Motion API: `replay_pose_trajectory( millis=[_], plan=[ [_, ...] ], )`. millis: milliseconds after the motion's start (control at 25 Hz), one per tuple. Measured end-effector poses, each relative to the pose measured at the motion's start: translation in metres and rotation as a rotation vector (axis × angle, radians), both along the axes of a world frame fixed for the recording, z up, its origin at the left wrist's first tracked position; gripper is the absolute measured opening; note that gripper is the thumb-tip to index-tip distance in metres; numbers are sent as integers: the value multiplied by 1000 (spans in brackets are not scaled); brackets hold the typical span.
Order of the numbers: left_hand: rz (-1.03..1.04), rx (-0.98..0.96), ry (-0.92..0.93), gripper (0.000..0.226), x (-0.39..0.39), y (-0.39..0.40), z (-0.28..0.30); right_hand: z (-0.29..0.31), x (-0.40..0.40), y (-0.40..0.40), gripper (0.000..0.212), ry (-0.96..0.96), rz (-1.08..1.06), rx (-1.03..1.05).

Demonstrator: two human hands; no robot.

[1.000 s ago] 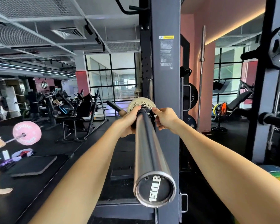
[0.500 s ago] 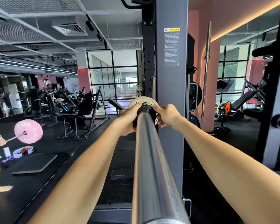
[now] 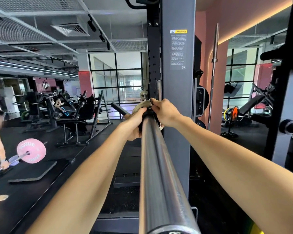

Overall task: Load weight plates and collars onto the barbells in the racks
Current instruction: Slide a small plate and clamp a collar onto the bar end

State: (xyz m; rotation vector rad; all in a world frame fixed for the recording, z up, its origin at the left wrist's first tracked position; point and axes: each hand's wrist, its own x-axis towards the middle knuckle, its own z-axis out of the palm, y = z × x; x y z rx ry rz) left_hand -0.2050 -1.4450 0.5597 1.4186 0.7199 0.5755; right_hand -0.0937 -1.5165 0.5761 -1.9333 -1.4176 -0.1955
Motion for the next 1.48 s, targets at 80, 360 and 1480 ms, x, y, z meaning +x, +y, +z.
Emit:
replay_pose_trajectory(
  millis=[80, 360, 1480],
  plan=[
    [-4, 5, -12, 51, 3, 2, 0, 4, 3, -2, 44, 25, 59, -100],
    [51, -62, -75, 64, -1, -2, 3, 18, -10, -5, 49, 123, 98, -216],
    [145, 170, 14, 38, -10, -27, 8, -14, 3, -9, 33, 611, -89, 31]
  ],
)
